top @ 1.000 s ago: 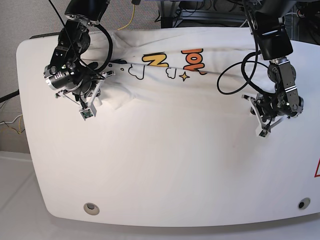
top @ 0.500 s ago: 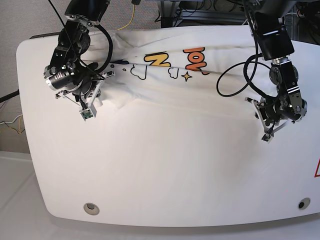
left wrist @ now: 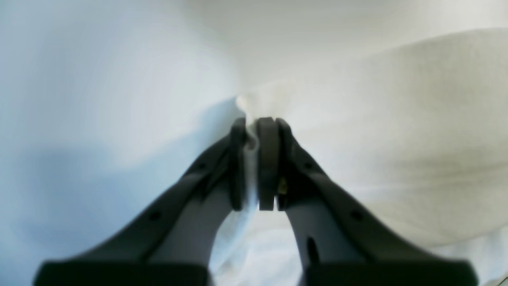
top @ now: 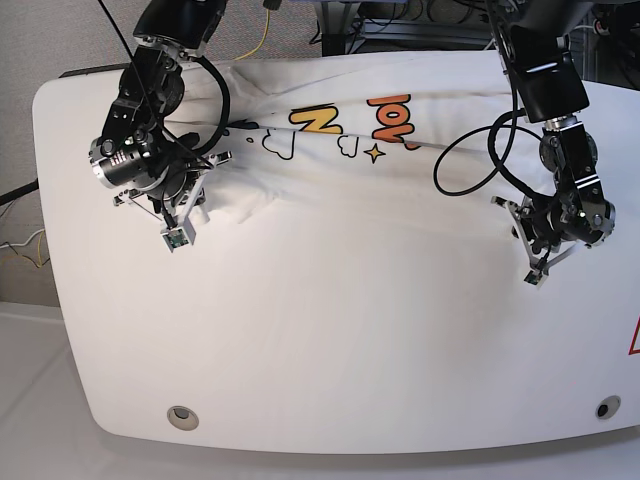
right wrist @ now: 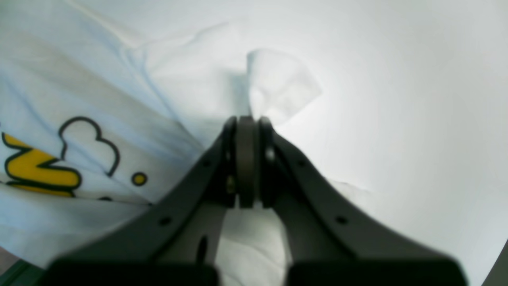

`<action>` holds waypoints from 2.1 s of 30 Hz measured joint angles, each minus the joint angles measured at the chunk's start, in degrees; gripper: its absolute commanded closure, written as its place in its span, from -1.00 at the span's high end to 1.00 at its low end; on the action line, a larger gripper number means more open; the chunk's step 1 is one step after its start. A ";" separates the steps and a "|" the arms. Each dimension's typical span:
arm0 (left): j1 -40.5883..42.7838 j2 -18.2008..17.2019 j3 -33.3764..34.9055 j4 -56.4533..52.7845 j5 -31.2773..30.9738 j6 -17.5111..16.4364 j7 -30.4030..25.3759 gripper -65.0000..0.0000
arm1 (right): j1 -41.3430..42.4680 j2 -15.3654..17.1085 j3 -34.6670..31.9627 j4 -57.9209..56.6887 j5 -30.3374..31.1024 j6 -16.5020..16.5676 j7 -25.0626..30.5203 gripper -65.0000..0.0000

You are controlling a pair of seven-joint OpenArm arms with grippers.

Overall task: Fold the T-shirt properly
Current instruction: 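Drag the gripped side edge with the left gripper toward the right gripper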

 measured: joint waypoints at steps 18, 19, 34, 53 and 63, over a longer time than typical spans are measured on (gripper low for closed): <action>-4.79 -0.02 0.00 0.00 0.17 0.00 -0.02 -0.89 | 3.04 0.00 0.00 0.00 -0.04 0.00 -0.11 -1.00; -4.98 0.00 0.00 -0.02 0.20 0.00 0.04 -0.89 | 3.34 0.00 0.00 0.00 -0.09 0.00 -0.11 -1.00; -8.83 -0.04 -0.02 -0.20 0.39 0.02 0.13 -0.89 | 8.46 0.15 0.26 -2.14 -0.68 0.00 -0.11 -1.00; -10.32 -0.15 0.00 -0.15 0.20 0.00 1.53 -0.89 | 10.05 0.28 0.35 -3.45 -0.87 0.00 -0.11 -1.00; -6.34 -0.15 0.00 -0.11 0.33 0.00 3.82 -0.89 | 4.79 0.66 0.28 -1.95 -0.85 0.02 -0.26 -1.00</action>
